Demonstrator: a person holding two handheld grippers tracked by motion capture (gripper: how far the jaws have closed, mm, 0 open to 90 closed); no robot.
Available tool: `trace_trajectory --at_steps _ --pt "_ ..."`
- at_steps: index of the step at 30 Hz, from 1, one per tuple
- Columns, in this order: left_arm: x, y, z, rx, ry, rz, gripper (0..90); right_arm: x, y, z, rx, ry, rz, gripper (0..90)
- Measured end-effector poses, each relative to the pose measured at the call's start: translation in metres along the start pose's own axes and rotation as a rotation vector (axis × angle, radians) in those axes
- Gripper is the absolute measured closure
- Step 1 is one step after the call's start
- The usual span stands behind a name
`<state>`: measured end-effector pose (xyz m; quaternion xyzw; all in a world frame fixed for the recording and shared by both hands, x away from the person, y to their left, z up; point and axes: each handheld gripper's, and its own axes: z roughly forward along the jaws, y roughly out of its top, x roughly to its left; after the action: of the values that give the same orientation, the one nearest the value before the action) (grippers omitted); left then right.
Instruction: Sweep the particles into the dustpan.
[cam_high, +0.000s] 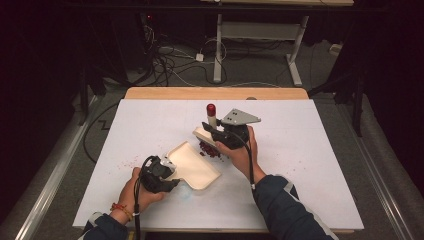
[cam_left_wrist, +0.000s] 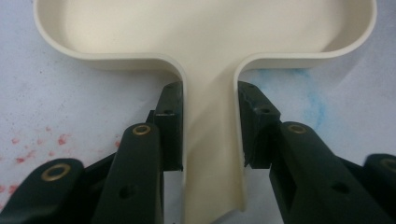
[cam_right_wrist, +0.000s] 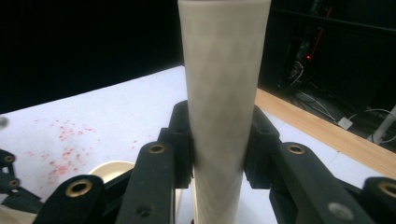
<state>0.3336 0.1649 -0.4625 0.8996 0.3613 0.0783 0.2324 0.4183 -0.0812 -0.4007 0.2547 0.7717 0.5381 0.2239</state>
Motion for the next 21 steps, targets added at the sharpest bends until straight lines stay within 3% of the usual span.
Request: trace_trajectory --at_steps 8,21 --pt "0.000 0.005 0.003 0.010 -0.004 0.002 64.0 0.011 0.001 -0.004 -0.016 0.044 -0.001 69.9" --pt "0.000 0.010 0.007 0.021 -0.005 0.008 63.9 0.028 0.004 -0.006 -0.013 0.061 -0.023 69.9"
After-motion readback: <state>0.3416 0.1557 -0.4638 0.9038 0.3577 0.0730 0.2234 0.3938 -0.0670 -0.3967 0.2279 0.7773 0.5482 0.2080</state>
